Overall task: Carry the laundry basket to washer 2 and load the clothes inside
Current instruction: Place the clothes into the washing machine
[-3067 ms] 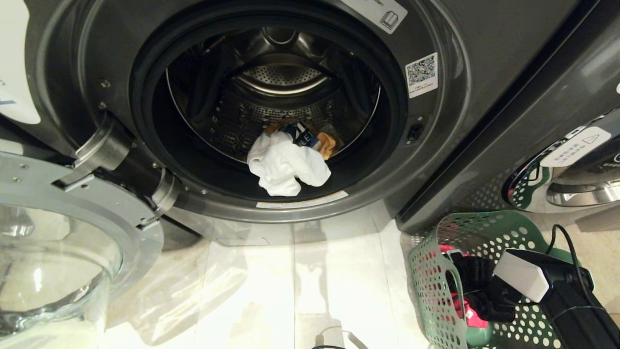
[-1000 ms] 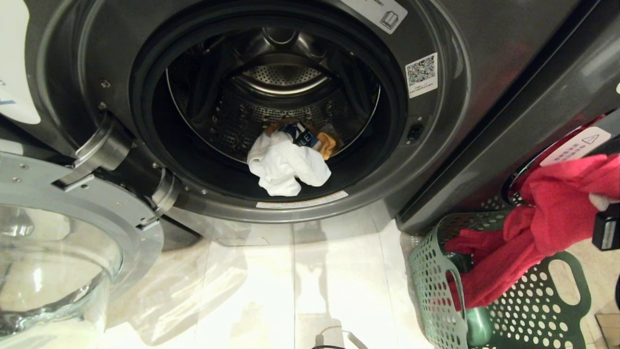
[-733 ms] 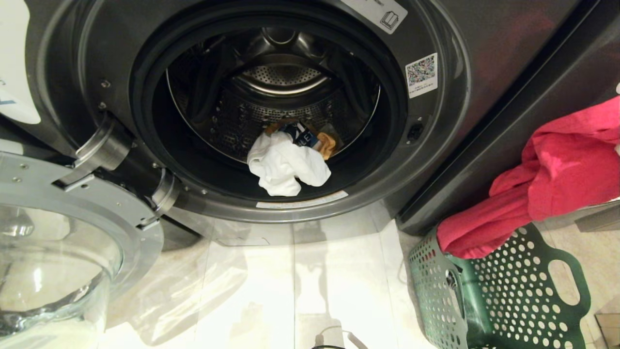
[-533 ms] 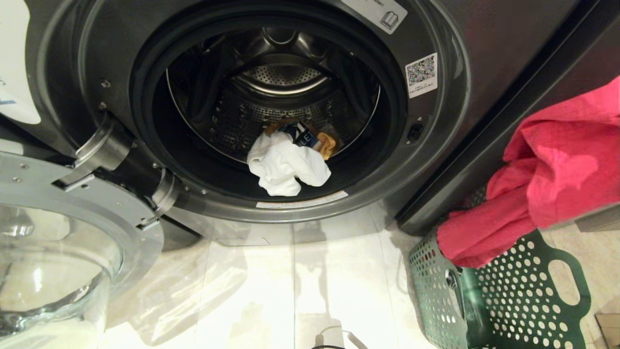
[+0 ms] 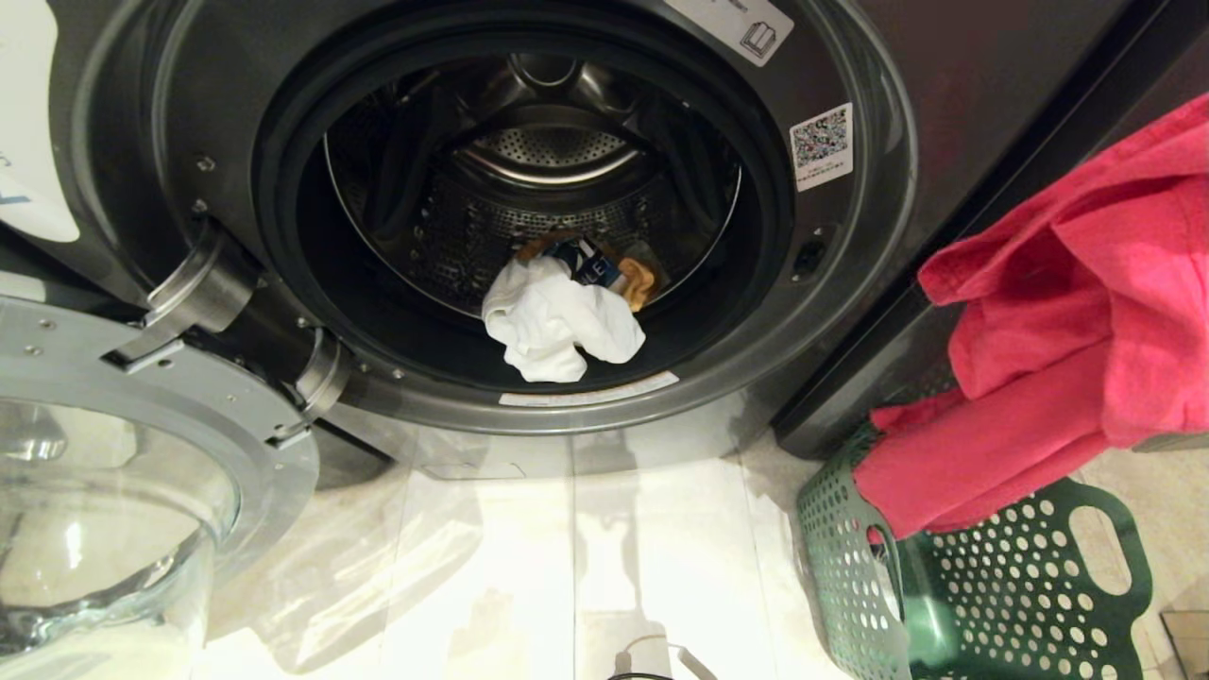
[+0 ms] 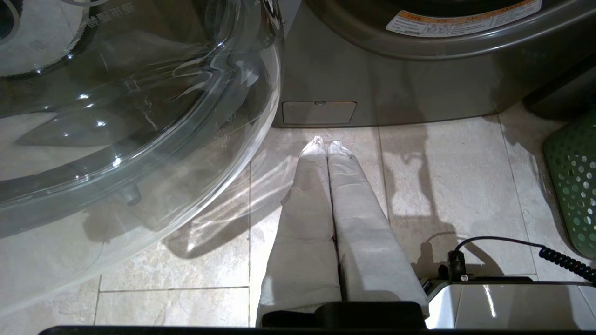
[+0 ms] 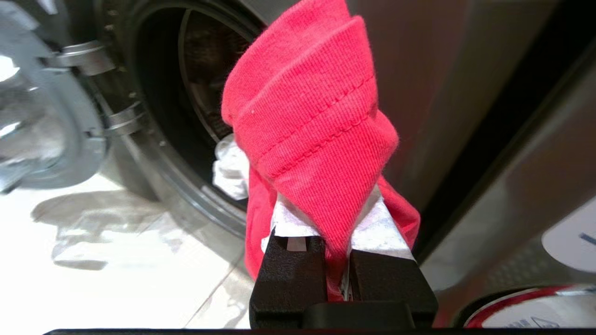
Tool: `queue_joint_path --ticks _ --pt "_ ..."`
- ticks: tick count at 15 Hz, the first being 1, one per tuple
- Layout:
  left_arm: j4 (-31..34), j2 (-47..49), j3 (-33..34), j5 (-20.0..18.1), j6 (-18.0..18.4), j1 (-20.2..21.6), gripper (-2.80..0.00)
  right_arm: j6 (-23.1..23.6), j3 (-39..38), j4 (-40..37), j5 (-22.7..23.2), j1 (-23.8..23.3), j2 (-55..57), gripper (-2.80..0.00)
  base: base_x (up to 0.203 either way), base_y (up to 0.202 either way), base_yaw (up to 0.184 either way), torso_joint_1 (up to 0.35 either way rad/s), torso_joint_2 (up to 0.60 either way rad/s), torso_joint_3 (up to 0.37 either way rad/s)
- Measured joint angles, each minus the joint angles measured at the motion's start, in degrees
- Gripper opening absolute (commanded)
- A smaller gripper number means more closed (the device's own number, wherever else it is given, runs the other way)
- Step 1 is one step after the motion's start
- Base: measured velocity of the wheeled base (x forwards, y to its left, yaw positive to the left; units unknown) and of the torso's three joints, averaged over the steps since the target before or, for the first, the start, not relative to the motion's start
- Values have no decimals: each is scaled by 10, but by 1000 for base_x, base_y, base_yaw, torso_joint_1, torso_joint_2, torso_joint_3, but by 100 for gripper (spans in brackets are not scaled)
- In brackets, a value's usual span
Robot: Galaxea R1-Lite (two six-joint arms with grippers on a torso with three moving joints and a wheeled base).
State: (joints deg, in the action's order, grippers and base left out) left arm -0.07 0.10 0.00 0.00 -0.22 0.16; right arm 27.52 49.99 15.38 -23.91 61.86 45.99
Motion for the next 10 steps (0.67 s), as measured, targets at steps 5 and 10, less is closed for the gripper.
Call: queue_joint_path --ticks 5,10 --pt "0 0 0 0 0 0 -280 33 56 -25 -47 73 61 -280 0 0 0 0 0 0" --pt "0 0 0 0 0 0 -280 42 52 -50 -53 68 141 -280 0 0 0 0 0 0"
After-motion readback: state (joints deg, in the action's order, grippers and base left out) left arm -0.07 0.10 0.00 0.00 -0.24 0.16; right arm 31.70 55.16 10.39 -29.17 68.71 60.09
